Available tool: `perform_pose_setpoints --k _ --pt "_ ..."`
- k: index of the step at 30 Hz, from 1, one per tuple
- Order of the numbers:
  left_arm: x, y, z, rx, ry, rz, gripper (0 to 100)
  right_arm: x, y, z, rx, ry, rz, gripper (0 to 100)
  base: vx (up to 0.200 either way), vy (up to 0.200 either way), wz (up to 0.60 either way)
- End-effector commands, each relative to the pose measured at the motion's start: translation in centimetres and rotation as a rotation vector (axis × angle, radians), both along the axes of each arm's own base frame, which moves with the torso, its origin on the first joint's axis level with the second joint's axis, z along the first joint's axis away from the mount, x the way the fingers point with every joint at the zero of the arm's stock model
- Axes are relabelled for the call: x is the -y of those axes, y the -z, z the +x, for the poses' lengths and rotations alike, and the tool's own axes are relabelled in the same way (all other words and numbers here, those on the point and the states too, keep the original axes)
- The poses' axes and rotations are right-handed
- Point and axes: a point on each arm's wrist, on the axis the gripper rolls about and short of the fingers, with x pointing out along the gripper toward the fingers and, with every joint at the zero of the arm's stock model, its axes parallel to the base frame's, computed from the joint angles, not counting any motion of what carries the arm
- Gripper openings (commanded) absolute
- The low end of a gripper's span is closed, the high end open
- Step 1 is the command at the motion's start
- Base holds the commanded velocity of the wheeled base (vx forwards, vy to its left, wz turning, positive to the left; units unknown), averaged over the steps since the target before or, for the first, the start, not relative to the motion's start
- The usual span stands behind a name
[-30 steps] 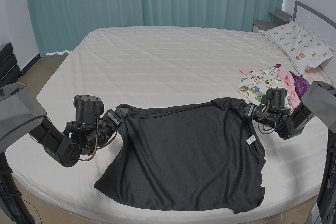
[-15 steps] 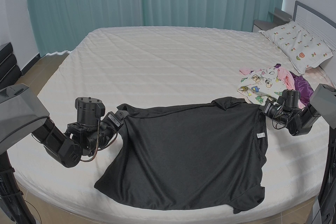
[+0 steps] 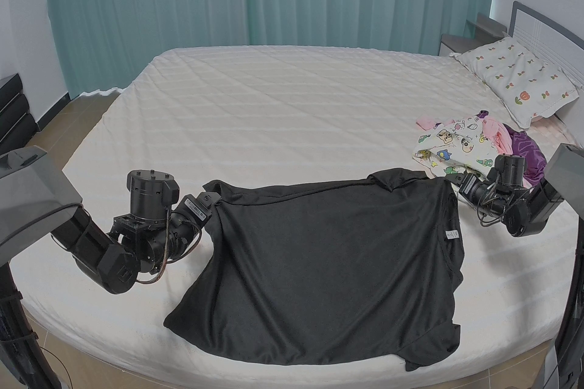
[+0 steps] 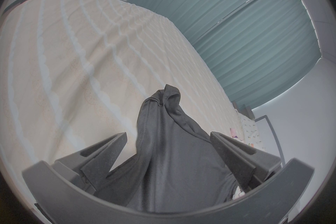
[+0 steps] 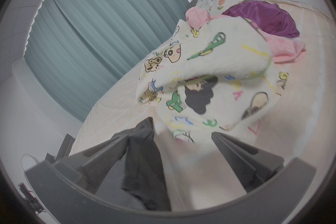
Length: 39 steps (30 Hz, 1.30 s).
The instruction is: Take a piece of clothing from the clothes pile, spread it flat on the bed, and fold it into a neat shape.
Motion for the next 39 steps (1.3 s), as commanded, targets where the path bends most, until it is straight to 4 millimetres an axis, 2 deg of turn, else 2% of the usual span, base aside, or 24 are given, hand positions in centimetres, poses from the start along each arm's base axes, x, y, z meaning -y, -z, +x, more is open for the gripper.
perform_pose_setpoints --k 1,4,8,14,15,17,21,27,35,39 --pt "-0.5 -1.5 -2.4 0.031 0.019 -0.058 100 -1.5 -2.2 -4.2 -0.024 -0.031 0.023 100 0.0 0.0 0.0" --pt "-0.5 -0.8 -3.7 0.002 0.045 -0.053 100 -2.3 -3.7 -6.3 0.015 -0.038 0.028 100 -0.067 0.0 0.0" --pt "-1.3 0.3 -5.6 -0.062 0.043 -0.036 100 -2.4 -4.7 -8.6 0.045 -0.018 0.074 100 -0.2 0.0 0.0" --pt "-1.9 1.5 -7.3 -0.101 0.049 -0.023 100 -3.5 -2.6 -12.2 -0.077 -0.029 0.143 100 -0.2 0.0 0.0" --pt "-1.9 1.5 -7.3 -0.101 0.049 -0.023 100 -3.5 -2.6 -12.2 -0.077 -0.029 0.143 100 -0.2 0.0 0.0" --pt "-1.9 1.8 -7.6 -0.104 0.053 -0.022 100 -3.7 -1.5 -13.4 -0.097 -0.055 0.148 100 -0.2 0.0 0.0" --pt "-2.1 2.1 -7.8 -0.118 0.052 -0.012 100 -4.0 -1.0 -14.3 -0.088 -0.08 0.155 100 -0.2 0.0 0.0" --pt "-2.1 2.3 -7.9 -0.127 0.059 0.014 100 -4.7 -0.2 -14.6 -0.125 -0.121 0.163 100 0.0 0.0 0.0" --pt "-2.0 4.5 -7.0 -0.185 0.054 0.06 100 -5.8 0.4 -14.7 -0.151 -0.152 0.154 100 0.0 0.0 0.0" --pt "-2.1 4.7 -6.8 -0.192 0.047 0.062 100 -5.8 0.6 -14.8 -0.157 -0.153 0.155 100 0.0 0.0 0.0"
